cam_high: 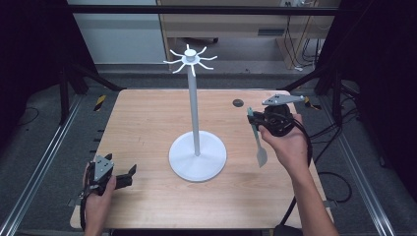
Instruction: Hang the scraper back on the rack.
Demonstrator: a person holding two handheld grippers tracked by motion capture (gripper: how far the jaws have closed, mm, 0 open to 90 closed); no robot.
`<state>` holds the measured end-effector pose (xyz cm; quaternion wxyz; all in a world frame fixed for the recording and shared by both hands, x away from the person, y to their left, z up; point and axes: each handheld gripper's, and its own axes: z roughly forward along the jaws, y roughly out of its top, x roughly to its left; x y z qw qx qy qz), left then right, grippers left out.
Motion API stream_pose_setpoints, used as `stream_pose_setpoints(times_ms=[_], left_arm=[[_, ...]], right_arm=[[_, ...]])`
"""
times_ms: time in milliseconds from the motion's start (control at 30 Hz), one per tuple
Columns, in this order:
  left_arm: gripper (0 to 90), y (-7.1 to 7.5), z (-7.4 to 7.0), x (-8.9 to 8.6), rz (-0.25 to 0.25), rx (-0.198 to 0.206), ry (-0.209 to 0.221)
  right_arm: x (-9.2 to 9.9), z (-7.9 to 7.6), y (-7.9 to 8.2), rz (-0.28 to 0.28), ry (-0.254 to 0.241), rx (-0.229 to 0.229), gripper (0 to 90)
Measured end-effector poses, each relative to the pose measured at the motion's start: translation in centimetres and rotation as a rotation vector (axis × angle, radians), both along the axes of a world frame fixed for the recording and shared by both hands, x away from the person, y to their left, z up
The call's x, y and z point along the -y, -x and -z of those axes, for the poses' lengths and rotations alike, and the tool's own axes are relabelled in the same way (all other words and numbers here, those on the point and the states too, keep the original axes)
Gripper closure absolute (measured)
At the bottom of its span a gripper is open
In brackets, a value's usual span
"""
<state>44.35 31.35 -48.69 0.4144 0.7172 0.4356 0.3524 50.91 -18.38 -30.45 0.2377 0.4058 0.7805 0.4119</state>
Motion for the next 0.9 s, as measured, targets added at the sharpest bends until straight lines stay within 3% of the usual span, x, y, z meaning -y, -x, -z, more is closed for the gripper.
stream_pose_setpoints(times_ms=[233,900], left_arm=[[3.1,0.0,0.0,-0.1,-0.004,0.001,0.004],[3.2,0.0,0.0,-0.1,-0.004,0.000,0.000]], right_arm=[[-0.7,-0.4,0.0,-0.008,-0.038,0.039,74.5],[-2.9,-2.5,0.9,-0.061,-0.071,0.098,74.5]])
